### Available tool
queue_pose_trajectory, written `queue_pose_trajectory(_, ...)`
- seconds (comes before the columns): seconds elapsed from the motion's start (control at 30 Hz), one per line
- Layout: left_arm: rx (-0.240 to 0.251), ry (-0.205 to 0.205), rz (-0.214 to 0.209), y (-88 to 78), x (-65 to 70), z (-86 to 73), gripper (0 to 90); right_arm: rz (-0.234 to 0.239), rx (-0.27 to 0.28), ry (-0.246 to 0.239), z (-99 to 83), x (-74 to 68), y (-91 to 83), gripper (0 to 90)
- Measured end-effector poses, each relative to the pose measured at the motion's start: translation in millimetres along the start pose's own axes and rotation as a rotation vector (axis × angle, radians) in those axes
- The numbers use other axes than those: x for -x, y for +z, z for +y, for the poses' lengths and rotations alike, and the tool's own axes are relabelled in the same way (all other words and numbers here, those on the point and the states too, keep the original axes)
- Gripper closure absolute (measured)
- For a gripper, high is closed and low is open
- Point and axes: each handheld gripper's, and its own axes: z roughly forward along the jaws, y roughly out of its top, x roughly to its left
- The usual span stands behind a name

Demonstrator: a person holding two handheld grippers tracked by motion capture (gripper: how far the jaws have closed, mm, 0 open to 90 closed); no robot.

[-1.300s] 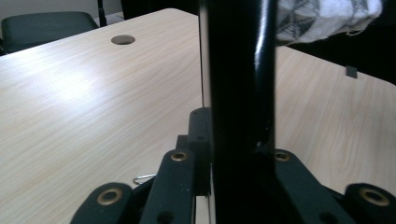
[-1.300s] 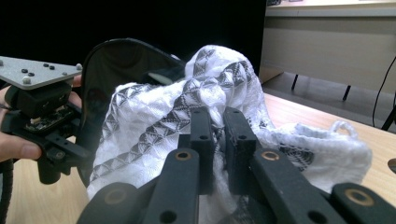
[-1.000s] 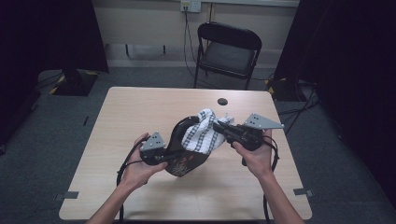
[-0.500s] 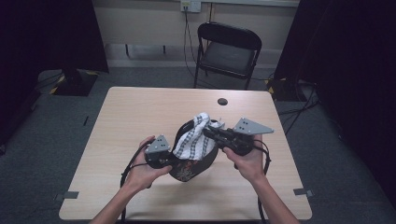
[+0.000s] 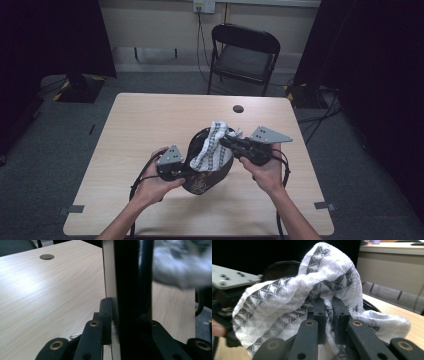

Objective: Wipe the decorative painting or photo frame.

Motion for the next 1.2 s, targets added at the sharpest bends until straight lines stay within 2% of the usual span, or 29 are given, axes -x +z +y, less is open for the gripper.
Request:
queue_pose_trajectory(0.1, -0.003, 0.008, -0.001, -0.3, 0.1, -0.1, 78.4, 0.018, 0.004, -0.026, 2.8, -7.4, 1.6, 84.0)
queue_pose_trajectory(0.17, 0.001, 0.006, -0.003, -0.4, -0.1, -0.1, 78.7, 0.009, 0.004, -0.030, 4.6, -7.0, 0.5, 84.0)
queue_pose_trajectory(0.4, 0.004, 0.002, -0.005, -0.3, -0.3, 0.0, 78.7, -0.069, 0.034, 0.029, 1.1, 14.8, -9.0, 84.1)
queue_pose_trajectory(0.47, 0.003, 0.002, -0.006, -0.3, -0.4, 0.0, 78.7, -0.061, 0.035, 0.036, 0.9, 15.6, -9.5, 84.1)
queue_pose_trajectory(0.67, -0.001, 0.012, -0.001, -0.8, 0.3, -0.1, 78.7, -0.023, 0.034, 0.001, 2.3, 2.7, -3.5, 84.1)
queue_pose_trajectory(0.77, 0.002, 0.012, -0.001, -0.5, 0.3, -0.3, 78.6, -0.031, 0.032, -0.005, 3.7, 2.1, -3.5, 84.1)
queue_pose_trajectory(0.9, 0.003, 0.010, -0.002, -0.4, 0.0, -0.1, 78.6, -0.077, 0.034, 0.017, 1.3, 12.1, -6.9, 84.1)
queue_pose_trajectory(0.97, 0.002, 0.011, -0.002, -0.4, 0.1, 0.1, 78.6, -0.070, 0.027, 0.034, -0.5, 14.4, -7.4, 84.1)
queue_pose_trajectory(1.13, -0.002, 0.019, -0.003, -0.9, 0.1, -0.1, 78.6, -0.029, 0.021, 0.002, 2.0, 4.4, -4.5, 84.0)
queue_pose_trajectory(1.2, 0.001, 0.019, -0.003, -0.9, 0.2, -0.3, 78.6, -0.039, 0.019, -0.013, 3.2, 3.4, -4.1, 84.0)
